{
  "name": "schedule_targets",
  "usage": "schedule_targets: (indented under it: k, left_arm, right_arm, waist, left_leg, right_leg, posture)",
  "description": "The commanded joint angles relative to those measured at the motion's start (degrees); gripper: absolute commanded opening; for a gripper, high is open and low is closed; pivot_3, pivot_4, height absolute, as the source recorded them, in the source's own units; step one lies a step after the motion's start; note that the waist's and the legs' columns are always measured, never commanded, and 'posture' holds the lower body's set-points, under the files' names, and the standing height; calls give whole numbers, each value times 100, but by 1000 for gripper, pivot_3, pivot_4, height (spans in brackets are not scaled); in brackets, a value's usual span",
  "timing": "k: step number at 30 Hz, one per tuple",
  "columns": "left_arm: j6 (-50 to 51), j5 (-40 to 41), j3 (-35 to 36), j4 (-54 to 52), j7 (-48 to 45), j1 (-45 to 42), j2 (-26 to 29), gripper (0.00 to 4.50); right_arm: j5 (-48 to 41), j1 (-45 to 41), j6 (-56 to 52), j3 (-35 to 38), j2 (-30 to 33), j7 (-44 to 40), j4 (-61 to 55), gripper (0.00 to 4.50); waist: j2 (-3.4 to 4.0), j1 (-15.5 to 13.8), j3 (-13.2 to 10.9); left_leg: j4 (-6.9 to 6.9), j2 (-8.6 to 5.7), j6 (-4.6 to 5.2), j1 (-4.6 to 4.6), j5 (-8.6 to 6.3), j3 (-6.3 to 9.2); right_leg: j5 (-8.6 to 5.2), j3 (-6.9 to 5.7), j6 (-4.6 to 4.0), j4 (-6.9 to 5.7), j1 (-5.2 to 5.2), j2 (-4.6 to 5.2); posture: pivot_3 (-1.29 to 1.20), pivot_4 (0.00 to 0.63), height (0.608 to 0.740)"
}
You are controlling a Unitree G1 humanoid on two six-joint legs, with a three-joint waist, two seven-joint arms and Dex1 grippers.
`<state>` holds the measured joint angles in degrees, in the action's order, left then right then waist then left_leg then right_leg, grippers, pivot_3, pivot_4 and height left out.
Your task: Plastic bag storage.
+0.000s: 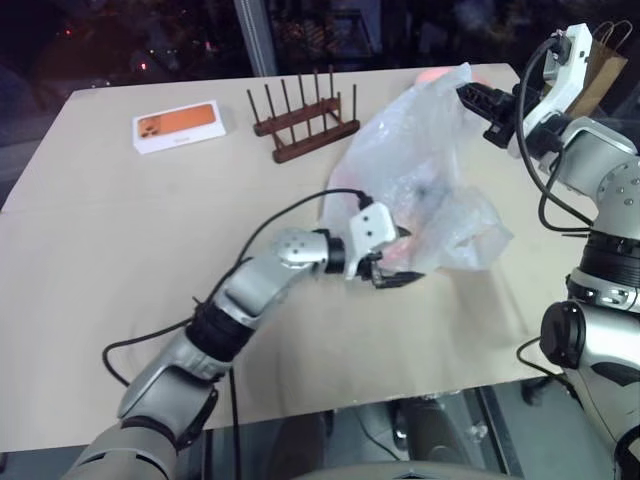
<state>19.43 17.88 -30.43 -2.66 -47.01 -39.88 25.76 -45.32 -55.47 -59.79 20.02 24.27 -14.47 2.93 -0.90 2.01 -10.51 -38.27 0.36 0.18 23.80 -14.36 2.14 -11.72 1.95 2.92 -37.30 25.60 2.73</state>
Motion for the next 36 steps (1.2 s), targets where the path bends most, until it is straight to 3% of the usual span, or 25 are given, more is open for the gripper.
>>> schedule_targets:
  k: [1,9,12,14,15,18,19,25,29,33,36]
  left_arm:
    - [-440,-455,-81,222,-201,-256,-357,3946]
    - [-1314,-2208,-674,1991,548,-702,-1512,3946]
    - [-1836,-2657,-752,2789,768,-802,-1768,3122]
    - [-2105,-2649,-579,3060,796,-798,-1898,2163]
    - [-2109,-2537,-421,3093,786,-768,-1956,1475]
    - [-1539,-1664,351,2717,498,-565,-2113,638]
    - [-1054,-1103,796,2378,354,-477,-2135,36]
    - [1640,1969,3168,776,186,-363,-1840,36]
    - [2742,3754,4920,970,859,-934,-1310,36]
    - [2678,4360,5961,1727,1726,-1835,-954,36]
    - [2486,4392,6297,2293,1893,-2349,-669,36]
  right_arm:
    - [14,7,117,132,124,29,-179,0]
    - [4,129,141,209,118,101,-265,0]
    - [-17,189,126,235,124,140,-330,0]
    - [-39,229,103,261,140,157,-385,0]
    - [-48,247,92,272,147,166,-414,0]
    - [-75,281,60,307,171,199,-500,0]
    - [-91,291,49,340,186,210,-530,0]
    - [-169,346,51,438,184,279,-602,0]
    - [-268,146,183,591,85,326,-426,0]
    - [-399,-215,298,755,54,382,-228,0]
    - [-591,-568,312,923,75,473,-83,0]
  waist:
    - [0,-2,0]
    - [0,-6,0]
    - [1,1,1]
    - [1,6,1]
    - [1,6,1]
    - [1,11,1]
    - [1,17,1]
    - [1,41,1]
    - [1,48,1]
    - [-1,18,0]
    - [0,11,0]
  left_leg:
    - [-2,0,0,0,0,0]
    - [-8,-2,1,-6,-1,-3]
    - [-8,-2,2,-7,-1,-4]
    - [-7,-2,2,-9,-1,-5]
    - [-8,-1,2,-9,-1,-4]
    - [-10,-1,2,-10,-1,-8]
    - [-12,-1,2,-10,-1,-7]
    - [-13,1,2,-11,-1,-5]
    - [-17,3,2,-12,-1,-3]
    - [-29,0,2,-8,-1,1]
    - [-32,-3,1,-6,-1,2]
  right_leg:
    - [0,0,0,-3,-1,0]
    - [0,6,2,-20,-2,0]
    - [0,7,2,-21,-1,0]
    - [0,9,2,-24,0,0]
    - [0,9,2,-26,0,0]
    - [0,14,2,-33,2,0]
    - [0,14,2,-35,2,0]
    - [0,13,3,-38,3,0]
    - [0,13,3,-44,4,-4]
    - [0,7,3,-47,2,-2]
    - [2,5,7,-41,-1,-1]
  posture:
    - [0,150,740]
    - [0,150,740]
    - [0,150,740]
    - [0,150,740]
    - [0,150,740]
    - [0,150,740]
    - [0,150,740]
    - [0,150,740]
    - [0,150,740]
    - [0,150,740]
    - [0,150,740]
